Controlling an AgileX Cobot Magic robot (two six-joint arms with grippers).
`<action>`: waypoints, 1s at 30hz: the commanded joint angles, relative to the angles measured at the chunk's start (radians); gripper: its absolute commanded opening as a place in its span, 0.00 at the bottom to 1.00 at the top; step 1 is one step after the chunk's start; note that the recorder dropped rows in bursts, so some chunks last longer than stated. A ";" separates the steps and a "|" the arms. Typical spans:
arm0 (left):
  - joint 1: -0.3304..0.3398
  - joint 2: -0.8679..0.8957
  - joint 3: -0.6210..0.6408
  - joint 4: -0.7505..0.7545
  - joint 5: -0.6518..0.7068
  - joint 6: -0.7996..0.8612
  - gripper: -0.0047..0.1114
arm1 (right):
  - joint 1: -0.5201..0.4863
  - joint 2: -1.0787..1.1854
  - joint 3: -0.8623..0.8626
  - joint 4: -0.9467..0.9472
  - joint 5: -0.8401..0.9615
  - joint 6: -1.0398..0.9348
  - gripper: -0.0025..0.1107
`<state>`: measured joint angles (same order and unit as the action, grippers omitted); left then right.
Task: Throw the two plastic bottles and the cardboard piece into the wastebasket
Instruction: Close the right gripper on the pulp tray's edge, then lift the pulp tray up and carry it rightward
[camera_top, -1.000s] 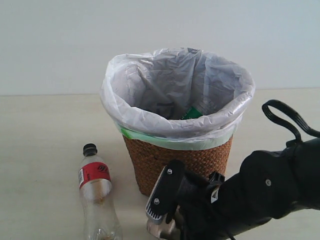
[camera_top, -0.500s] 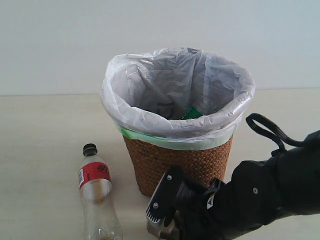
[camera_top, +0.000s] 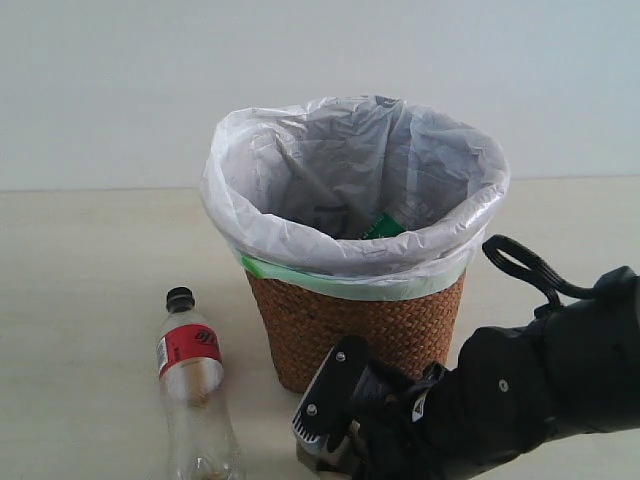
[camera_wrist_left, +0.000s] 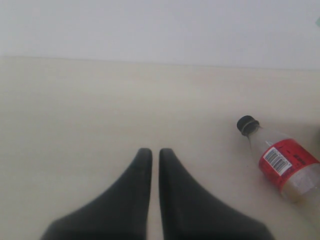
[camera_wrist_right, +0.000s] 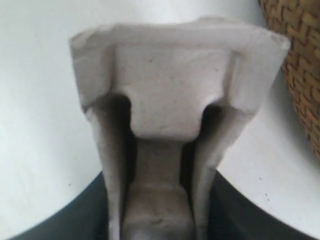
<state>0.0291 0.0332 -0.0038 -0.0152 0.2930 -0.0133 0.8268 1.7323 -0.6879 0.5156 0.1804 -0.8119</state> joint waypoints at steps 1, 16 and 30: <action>-0.005 -0.008 0.004 0.002 -0.008 0.005 0.08 | 0.003 0.000 -0.001 0.003 0.027 0.031 0.02; -0.005 -0.008 0.004 0.002 -0.008 0.005 0.08 | -0.068 -0.208 -0.001 -0.273 0.258 0.523 0.02; -0.005 -0.008 0.004 0.002 -0.008 0.005 0.08 | -0.291 -0.580 -0.015 -1.098 0.747 1.394 0.02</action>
<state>0.0291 0.0332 -0.0038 -0.0152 0.2930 -0.0133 0.5810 1.2179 -0.6879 -0.4287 0.8227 0.4459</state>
